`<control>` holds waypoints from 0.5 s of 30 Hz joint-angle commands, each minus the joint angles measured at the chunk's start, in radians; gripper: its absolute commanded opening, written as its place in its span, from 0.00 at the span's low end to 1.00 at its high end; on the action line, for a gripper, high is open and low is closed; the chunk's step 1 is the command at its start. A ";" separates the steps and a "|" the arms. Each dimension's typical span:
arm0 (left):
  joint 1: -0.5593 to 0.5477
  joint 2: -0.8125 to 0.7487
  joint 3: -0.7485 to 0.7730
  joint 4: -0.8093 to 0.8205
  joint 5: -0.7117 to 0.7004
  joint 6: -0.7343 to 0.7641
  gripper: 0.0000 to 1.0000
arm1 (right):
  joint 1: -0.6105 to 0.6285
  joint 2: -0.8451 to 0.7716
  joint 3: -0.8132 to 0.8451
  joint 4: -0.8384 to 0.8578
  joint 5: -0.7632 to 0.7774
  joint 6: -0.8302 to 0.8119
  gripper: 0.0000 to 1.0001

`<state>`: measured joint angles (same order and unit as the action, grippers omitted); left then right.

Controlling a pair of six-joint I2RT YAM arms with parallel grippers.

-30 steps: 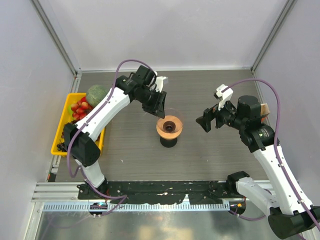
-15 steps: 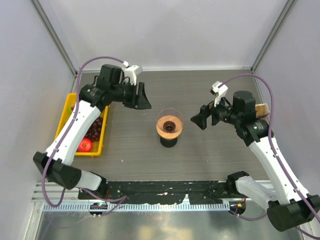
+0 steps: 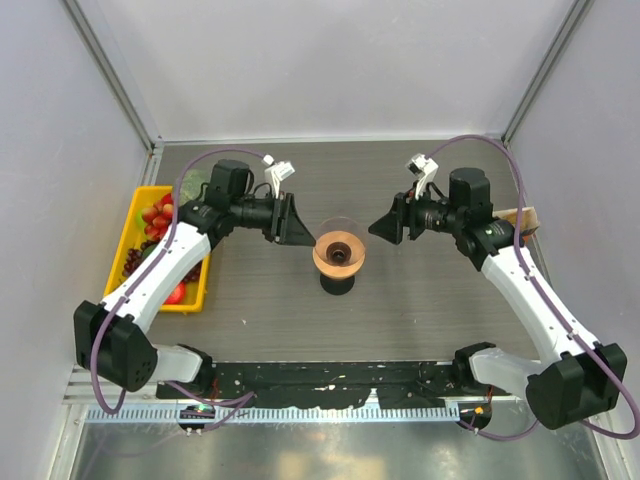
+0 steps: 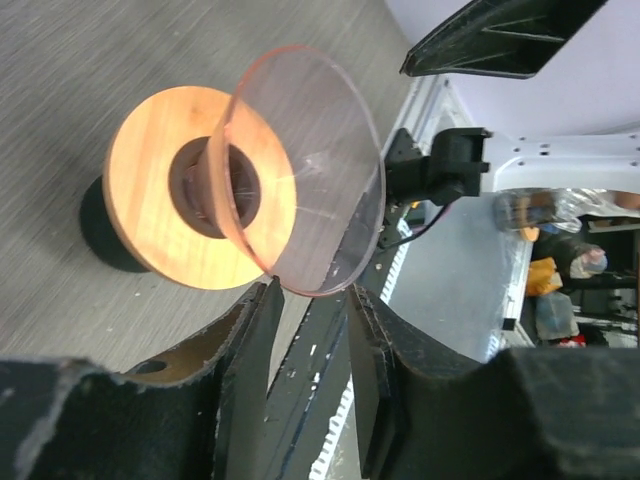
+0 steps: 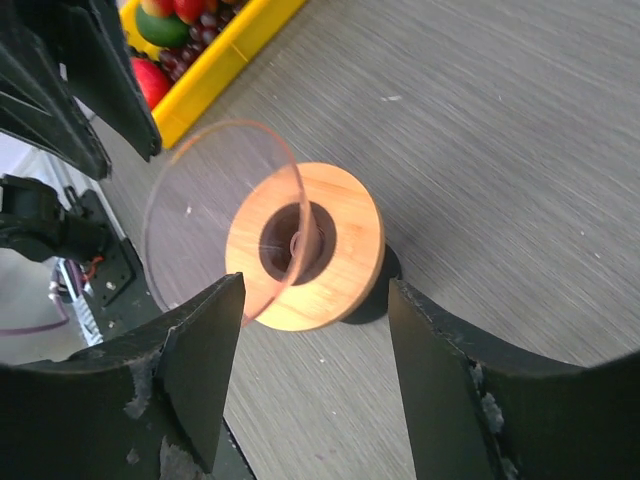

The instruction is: Place the coffee filter in the dripper

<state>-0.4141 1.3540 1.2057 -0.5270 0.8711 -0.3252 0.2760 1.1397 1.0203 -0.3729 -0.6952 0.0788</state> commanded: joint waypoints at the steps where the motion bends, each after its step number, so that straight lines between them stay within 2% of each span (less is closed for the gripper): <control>1: 0.008 -0.032 -0.008 0.194 0.132 -0.106 0.40 | 0.003 -0.040 -0.003 0.126 -0.066 0.079 0.64; 5: 0.009 0.003 0.020 0.154 0.072 -0.109 0.40 | 0.002 0.000 0.017 0.108 -0.075 0.098 0.62; 12: 0.011 0.008 0.008 0.162 0.054 -0.106 0.37 | 0.003 0.022 0.003 0.117 -0.093 0.110 0.55; 15: 0.018 -0.001 0.008 0.127 -0.004 -0.083 0.43 | 0.003 0.028 -0.003 0.112 -0.093 0.105 0.53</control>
<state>-0.4088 1.3678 1.1927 -0.4145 0.9142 -0.4198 0.2760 1.1652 1.0157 -0.3054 -0.7658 0.1726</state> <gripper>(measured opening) 0.412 0.546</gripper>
